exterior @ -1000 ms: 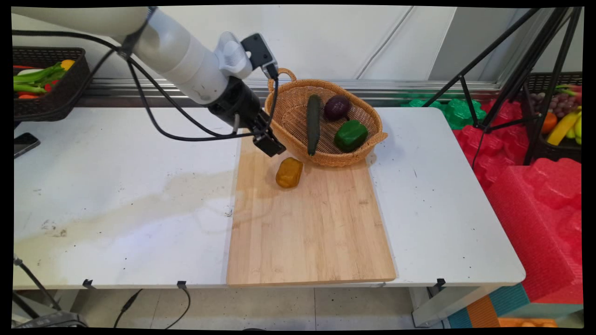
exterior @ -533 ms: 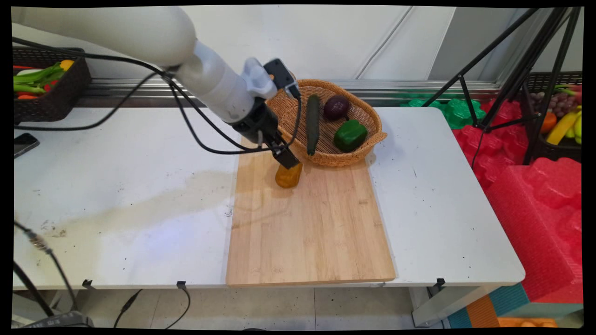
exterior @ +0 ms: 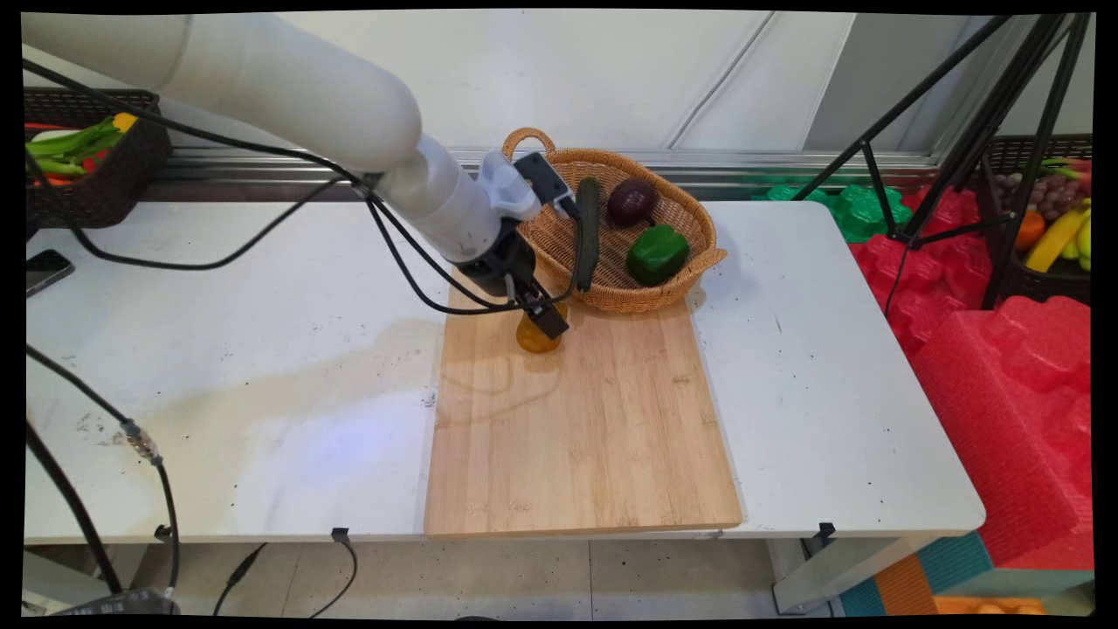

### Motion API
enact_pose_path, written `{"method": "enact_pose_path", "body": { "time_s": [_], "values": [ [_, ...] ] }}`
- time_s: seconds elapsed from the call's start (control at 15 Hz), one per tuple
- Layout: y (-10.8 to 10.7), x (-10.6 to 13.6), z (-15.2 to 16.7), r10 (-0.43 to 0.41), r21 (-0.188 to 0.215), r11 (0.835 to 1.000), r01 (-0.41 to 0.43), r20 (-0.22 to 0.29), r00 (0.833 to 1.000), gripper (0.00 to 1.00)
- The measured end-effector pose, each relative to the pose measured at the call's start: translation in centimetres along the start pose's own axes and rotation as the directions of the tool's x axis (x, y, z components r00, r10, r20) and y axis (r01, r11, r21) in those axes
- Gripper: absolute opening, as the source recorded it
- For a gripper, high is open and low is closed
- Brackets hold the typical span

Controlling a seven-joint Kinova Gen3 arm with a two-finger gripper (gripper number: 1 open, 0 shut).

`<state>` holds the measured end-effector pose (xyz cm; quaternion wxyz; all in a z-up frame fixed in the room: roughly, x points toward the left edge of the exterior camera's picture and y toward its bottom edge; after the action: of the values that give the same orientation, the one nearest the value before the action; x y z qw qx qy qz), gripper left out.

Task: Pick up the potato from the cutting board, then place the picked object in the vegetable basket

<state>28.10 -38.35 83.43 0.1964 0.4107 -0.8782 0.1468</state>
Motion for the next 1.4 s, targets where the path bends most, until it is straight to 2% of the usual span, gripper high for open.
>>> {"method": "enact_pose_path", "body": {
  "time_s": [0.53,0.6,1.0,1.4],
  "values": [
    [0.6,-1.2,2.9,-0.063,0.009,0.998,0.062,0.032,0.998,1.0],
    [0.7,-1.4,3.0,-0.066,0.008,0.998,0.066,0.032,0.997,0.0],
    [0.7,-2.2,1.2,-0.081,0.019,0.997,0.08,0.012,0.997,0.0],
    [0.3,-3.3,-3.2,-0.068,0.039,0.997,0.069,-0.004,0.998,0.0]
  ]
}}
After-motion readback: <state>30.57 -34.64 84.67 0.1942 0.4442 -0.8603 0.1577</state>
